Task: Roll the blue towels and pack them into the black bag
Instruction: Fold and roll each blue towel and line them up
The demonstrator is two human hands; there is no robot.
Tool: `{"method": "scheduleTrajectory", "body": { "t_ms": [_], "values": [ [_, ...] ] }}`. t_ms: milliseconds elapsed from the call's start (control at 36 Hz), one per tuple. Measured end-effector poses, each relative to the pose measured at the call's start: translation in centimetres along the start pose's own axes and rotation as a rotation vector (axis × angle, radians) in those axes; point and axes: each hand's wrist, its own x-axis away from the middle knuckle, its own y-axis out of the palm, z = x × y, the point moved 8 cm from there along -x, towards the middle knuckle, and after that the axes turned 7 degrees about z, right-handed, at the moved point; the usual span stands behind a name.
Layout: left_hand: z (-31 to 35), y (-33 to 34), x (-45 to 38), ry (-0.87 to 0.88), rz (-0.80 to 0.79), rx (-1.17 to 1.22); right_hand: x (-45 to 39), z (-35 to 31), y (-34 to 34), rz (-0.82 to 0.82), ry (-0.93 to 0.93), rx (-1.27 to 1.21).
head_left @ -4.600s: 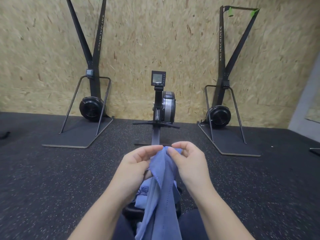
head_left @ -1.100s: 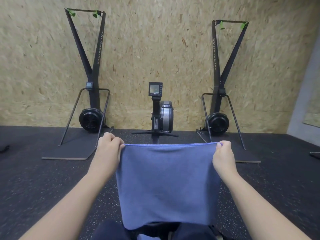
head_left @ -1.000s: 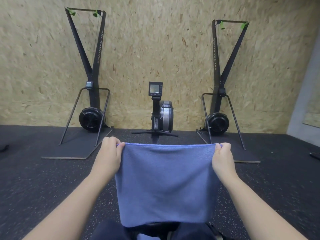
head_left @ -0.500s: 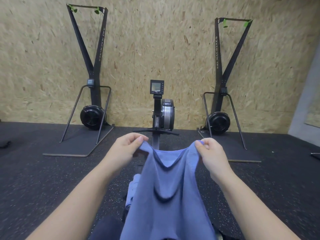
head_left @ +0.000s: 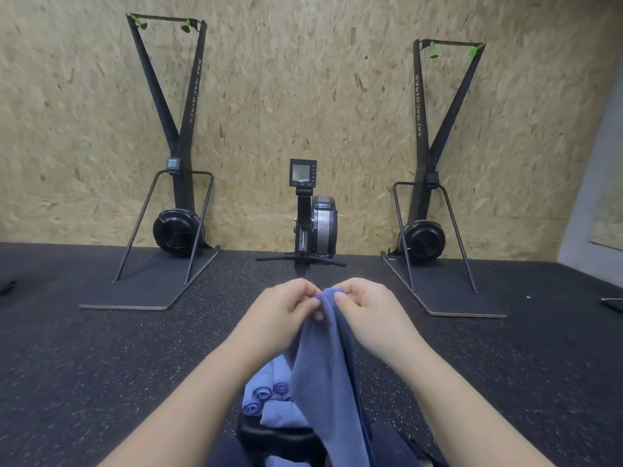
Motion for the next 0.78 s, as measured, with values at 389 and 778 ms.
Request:
{"method": "scheduleTrajectory", "body": {
  "t_ms": [389, 778],
  "values": [
    [1.7, -1.8, 0.3, 0.261, 0.183, -0.235, 0.6, -1.5, 1.1, -0.05, -0.041, 0.034],
    [0.8, -3.1, -0.1, 0.039, 0.239, 0.006, 0.2, -2.5, 0.7, -0.018, -0.11, -0.1]
  ]
}}
